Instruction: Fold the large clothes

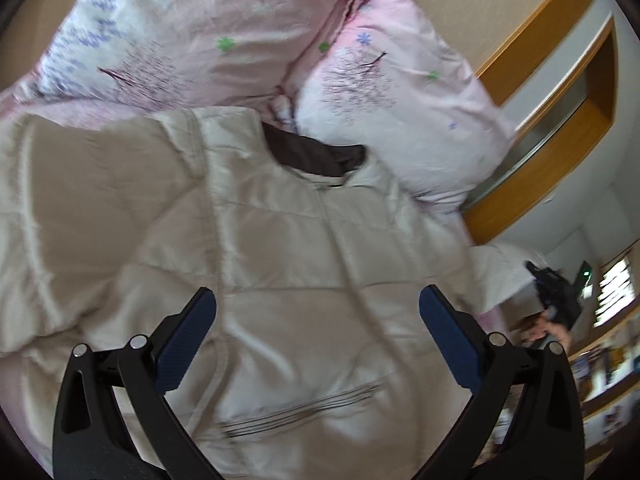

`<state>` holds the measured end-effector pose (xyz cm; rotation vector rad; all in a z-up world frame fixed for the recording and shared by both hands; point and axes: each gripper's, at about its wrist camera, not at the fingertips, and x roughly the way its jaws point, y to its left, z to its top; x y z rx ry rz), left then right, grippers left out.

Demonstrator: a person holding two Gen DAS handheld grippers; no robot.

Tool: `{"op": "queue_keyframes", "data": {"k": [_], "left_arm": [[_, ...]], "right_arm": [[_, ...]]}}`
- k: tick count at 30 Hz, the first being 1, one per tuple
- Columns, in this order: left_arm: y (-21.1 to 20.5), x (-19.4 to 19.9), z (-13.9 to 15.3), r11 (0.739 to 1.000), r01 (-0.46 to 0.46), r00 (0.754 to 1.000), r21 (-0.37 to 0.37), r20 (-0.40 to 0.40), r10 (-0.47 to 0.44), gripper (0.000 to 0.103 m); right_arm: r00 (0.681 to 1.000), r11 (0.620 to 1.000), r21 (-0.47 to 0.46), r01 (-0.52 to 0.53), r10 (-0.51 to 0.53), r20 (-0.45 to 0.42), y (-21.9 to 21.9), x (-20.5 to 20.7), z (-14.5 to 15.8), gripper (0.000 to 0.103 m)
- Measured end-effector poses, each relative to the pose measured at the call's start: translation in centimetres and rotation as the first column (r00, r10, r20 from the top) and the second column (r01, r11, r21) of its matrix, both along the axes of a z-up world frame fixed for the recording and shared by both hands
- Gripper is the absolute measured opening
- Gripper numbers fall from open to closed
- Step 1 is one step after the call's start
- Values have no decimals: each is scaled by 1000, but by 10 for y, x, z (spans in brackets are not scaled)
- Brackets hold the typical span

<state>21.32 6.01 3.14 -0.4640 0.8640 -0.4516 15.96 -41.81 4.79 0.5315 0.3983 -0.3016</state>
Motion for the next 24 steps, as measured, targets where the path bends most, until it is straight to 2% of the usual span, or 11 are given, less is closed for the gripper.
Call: {"op": "queue_keyframes", "data": {"k": [2, 5, 8, 13, 19, 22, 24], "left_arm": [[-7, 3, 3, 998, 23, 1000, -54, 7, -22, 101], [-19, 6, 6, 991, 62, 998, -119, 15, -60, 101], [-26, 8, 5, 985, 80, 997, -155, 8, -79, 101], [-27, 17, -3, 977, 79, 996, -197, -18, -85, 101], [-35, 37, -19, 960, 78, 990, -270, -96, -107, 101], [-46, 50, -29, 960, 66, 982, -272, -153, -111, 97], [-51, 58, -35, 965, 50, 975, -257, -196, -103, 93]], "right_arm": [[993, 993, -38, -109, 110, 32, 34, 8, 12, 6], [969, 969, -58, -241, 243, 35, 75, 21, 16, 6], [931, 930, -51, -365, 366, 7, 115, 35, 11, 6], [843, 844, -42, -534, 528, -102, 184, 58, -14, 6], [739, 755, -63, -653, 617, -271, 250, 73, -51, 5], [708, 730, -79, -679, 624, -330, 270, 74, -61, 6], [702, 716, -126, -686, 606, -374, 283, 72, -62, 8]]}}
